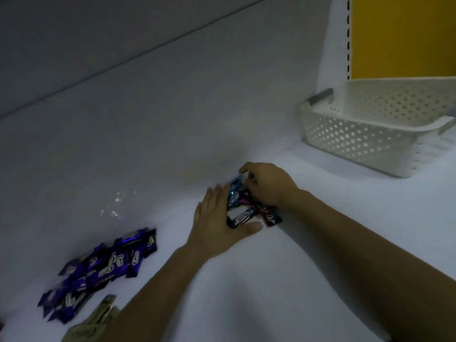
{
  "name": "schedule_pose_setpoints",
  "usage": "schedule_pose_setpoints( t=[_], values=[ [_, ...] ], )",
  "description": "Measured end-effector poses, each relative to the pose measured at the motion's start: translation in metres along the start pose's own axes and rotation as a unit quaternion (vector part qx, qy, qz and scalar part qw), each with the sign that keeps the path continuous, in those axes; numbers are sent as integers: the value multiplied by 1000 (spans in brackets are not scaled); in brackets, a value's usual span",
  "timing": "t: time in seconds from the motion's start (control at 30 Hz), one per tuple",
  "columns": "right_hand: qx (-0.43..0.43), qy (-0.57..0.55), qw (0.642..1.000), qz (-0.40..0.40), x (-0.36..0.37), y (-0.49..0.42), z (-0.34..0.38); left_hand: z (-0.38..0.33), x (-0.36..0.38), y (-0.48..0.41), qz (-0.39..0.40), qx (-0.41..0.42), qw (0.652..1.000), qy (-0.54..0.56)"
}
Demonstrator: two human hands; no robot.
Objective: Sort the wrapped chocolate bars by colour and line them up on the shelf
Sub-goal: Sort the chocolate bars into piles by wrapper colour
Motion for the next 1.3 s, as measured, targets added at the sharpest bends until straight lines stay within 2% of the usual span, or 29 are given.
schedule_pose_setpoints(
  t=[0.07,0.13,0.23,0.3,0.43,0.53,0.7,0.77,0.9,1.0,1.07,1.2,1.3],
  values=[
    [7,-1,1000,-11,-2,-1,-2,-5,-4,-14,-4,11,1000,16],
    [29,49,998,-11,-1,-1,-10,-9,-5,-24,-4,27,999,45],
    [22,86,995,54,15,-1,-9,-9,0,-36,7,37,998,57],
    [8,39,997,72,17,0,-4,-5,1,-44,4,34,997,70],
    [16,-92,995,39,3,2,-3,-17,2,-41,-14,48,995,83],
    [39,-137,989,32,0,3,-7,-29,4,-35,11,52,995,86],
    [116,-276,950,-91,-24,7,-38,-43,20,-43,41,28,999,6],
    [133,-283,944,-110,-28,12,-44,-43,26,-47,45,7,999,-25],
    [145,-301,934,-127,-30,15,-49,-52,11,-48,-53,11,998,-45],
    [165,-310,923,-155,-34,17,-54,-59,4,-43,-95,11,994,-49],
    [157,-303,926,-164,-33,19,-48,-60,2,-41,-106,23,993,-38],
    [132,-311,933,-124,-22,18,-33,-57,3,-44,-93,33,995,-35],
    [167,-408,889,-123,-18,15,-41,-65,0,-42,-112,55,991,-56]
  ],
)
Point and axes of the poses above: each hand's wrist, its own y-axis away from the middle knuckle, its own x-axis out of the palm, z = x × y, the point moved 9 cm from there along -y, towards the middle knuckle, and after that the axes turned 9 degrees about z, right-handed, at the moved point
